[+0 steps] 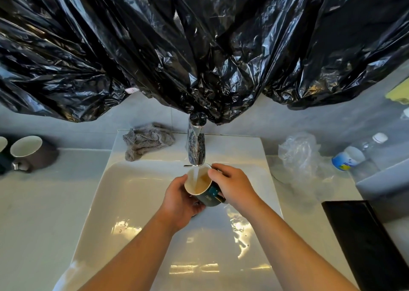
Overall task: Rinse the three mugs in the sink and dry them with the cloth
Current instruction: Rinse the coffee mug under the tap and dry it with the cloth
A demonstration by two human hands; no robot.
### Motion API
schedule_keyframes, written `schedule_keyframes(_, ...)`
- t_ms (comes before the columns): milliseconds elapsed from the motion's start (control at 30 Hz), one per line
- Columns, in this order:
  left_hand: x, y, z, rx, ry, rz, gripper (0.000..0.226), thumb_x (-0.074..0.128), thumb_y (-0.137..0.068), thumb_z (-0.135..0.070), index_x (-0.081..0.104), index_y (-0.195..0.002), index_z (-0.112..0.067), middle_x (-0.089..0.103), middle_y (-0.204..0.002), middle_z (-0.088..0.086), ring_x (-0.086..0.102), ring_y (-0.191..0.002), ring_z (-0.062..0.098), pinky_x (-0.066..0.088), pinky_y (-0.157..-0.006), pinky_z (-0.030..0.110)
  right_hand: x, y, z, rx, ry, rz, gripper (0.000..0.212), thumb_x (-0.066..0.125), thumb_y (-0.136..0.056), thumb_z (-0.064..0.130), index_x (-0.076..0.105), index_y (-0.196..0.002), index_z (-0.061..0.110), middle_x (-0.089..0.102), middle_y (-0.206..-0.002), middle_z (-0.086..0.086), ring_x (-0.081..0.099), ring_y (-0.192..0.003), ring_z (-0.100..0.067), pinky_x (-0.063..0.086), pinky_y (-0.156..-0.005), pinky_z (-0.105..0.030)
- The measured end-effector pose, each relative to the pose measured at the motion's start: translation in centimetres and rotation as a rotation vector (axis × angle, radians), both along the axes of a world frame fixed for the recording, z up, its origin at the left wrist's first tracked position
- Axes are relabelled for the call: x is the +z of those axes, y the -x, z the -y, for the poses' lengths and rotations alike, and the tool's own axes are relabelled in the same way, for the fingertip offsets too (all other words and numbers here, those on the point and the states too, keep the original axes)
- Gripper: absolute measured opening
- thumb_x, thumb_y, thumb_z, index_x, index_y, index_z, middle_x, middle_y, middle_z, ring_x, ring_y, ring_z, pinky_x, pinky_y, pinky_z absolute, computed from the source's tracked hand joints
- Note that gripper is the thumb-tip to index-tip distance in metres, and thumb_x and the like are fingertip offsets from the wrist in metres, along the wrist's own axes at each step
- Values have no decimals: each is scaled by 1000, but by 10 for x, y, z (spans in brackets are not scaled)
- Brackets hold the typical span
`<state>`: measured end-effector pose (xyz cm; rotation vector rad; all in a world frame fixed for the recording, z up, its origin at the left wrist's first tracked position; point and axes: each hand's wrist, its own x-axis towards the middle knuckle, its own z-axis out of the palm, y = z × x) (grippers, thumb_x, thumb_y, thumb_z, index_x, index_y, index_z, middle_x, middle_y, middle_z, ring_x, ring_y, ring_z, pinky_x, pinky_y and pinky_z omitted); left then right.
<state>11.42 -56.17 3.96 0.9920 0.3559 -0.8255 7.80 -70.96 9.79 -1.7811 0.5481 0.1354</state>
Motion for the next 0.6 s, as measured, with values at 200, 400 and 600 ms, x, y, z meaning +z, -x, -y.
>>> schedule_keyframes(200, -3, -3, 3, -13, 30, -39, 51, 47, -81, -45, 68, -112, -10, 74, -96, 17, 62, -92, 32, 53, -73, 36, 4, -3, -4, 61, 261, 41, 30, 49, -75, 60, 70, -88, 41, 70, -81, 17, 66, -81, -5, 58, -70, -28)
schedule_keyframes(400, -5, -2, 5, -14, 77, -41, 51, 53, -70, -45, 74, -98, -9, 70, -93, 19, 54, -88, 32, 54, -69, 38, 9, -4, -6, 56, 305, 26, 24, 50, -76, 60, 69, -86, 48, 69, -81, 21, 65, -80, -2, 54, -65, -23)
schedule_keyframes(600, -3, -1, -1, 15, -45, 12, 49, 36, -94, -46, 63, -111, -9, 61, -104, 18, 54, -88, 29, 44, -66, 32, 1, -5, -10, -48, 59, -8, 16, 59, -74, 50, 66, -85, 41, 68, -85, 14, 64, -80, -8, 51, -55, -23)
